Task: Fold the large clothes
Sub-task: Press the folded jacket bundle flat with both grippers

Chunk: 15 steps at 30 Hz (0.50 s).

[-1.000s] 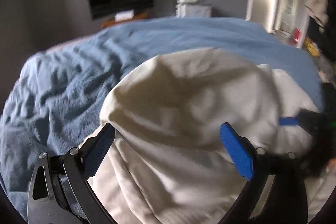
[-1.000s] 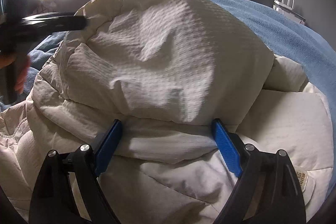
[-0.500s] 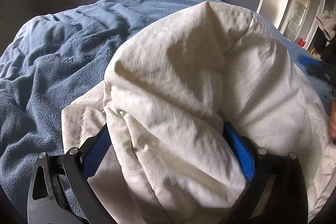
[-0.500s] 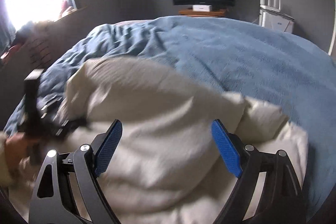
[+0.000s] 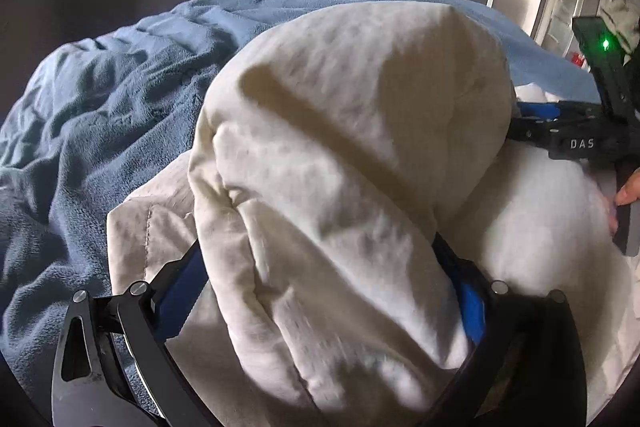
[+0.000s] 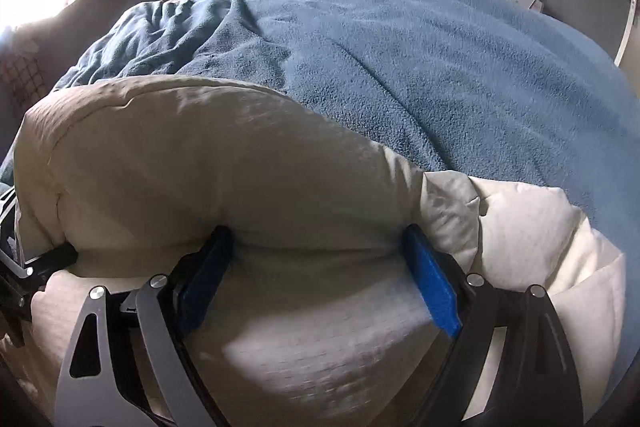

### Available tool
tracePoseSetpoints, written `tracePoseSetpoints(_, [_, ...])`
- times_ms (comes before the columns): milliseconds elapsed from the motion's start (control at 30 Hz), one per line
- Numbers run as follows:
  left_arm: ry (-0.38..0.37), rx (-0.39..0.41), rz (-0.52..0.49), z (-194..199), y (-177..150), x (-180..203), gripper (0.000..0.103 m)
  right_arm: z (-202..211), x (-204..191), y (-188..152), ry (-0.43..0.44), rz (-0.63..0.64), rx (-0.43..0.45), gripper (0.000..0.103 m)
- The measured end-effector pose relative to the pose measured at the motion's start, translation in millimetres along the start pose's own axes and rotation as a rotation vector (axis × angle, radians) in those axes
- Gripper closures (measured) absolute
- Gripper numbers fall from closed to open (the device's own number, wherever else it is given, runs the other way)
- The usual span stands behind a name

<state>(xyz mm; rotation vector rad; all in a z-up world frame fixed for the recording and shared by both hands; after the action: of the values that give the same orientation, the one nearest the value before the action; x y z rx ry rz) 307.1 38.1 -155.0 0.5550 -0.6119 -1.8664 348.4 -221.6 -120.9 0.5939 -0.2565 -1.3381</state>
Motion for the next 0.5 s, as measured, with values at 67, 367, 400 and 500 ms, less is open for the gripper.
tracePoseSetpoints(67, [0.018, 0.013, 0.002, 6.3, -0.3, -0.2, 0.006, 11.4, -1.8, 0.8, -0.006, 0.017, 0.022, 0.021])
tracePoseSetpoints(367, [0.105, 0.136, -0.037, 81.4, 3.5, 22.1, 0.007, 97.0, -31.8, -50.1, 0.115, 0.091, 0.093, 0.019])
tracePoseSetpoints(400, [0.083, 0.130, -0.034, 85.8, -0.4, 28.1, 0.007, 98.4, -34.6, -58.4, 0.110, 0.111, 0.077, 0.019])
tracePoseSetpoints(500, [0.053, 0.051, -0.093, 85.5, -20.5, 52.2, 0.007, 92.6, -40.4, -84.2, 0.084, 0.152, 0.028, 0.019])
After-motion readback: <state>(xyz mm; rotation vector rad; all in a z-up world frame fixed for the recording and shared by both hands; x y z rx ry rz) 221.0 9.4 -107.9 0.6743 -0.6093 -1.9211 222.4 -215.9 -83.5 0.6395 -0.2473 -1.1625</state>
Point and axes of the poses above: each gripper's, at about its wrist camera, not at the fingertips, and z roughly against the way its jaws point, x to its right, y to its top, the point moved 10 cm from there along -z, roughly the way its jaws point, and after that the axes turned 9 degrees about -z, right-handed, at the moved point
